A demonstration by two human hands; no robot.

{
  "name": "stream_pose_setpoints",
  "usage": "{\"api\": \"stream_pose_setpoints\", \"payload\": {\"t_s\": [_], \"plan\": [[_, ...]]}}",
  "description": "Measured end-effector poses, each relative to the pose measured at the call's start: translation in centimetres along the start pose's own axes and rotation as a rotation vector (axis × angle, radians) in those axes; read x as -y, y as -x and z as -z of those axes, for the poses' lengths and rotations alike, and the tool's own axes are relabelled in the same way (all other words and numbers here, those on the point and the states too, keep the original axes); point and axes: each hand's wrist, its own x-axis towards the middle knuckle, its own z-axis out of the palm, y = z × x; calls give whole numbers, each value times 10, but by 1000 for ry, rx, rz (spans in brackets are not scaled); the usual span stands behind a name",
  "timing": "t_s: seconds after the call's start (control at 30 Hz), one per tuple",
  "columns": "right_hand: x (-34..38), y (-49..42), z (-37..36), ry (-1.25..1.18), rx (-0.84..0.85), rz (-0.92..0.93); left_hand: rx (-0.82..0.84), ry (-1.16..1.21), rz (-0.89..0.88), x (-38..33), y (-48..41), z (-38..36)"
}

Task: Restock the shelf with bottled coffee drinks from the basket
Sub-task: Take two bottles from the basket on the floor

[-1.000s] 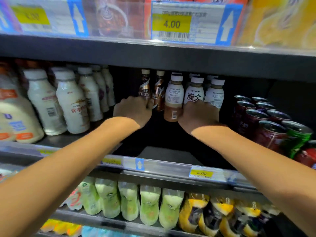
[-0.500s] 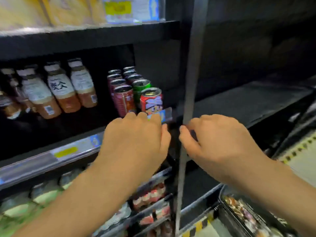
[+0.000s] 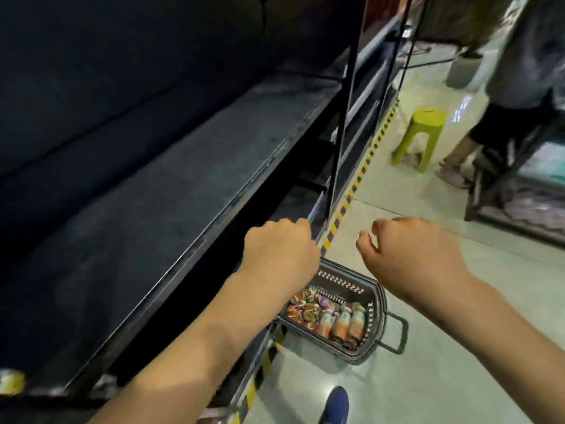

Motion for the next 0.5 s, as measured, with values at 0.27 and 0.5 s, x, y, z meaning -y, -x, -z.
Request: {"api": "stream_pose_setpoints", "payload": {"t_s": [0.27, 0.5], "plan": [[-87, -87, -130, -15, 377, -228, 410, 69, -45, -62, -154, -149], [-102, -122, -317, -254, 649, -522, 745, 233, 57, -49, -216, -332]]}}
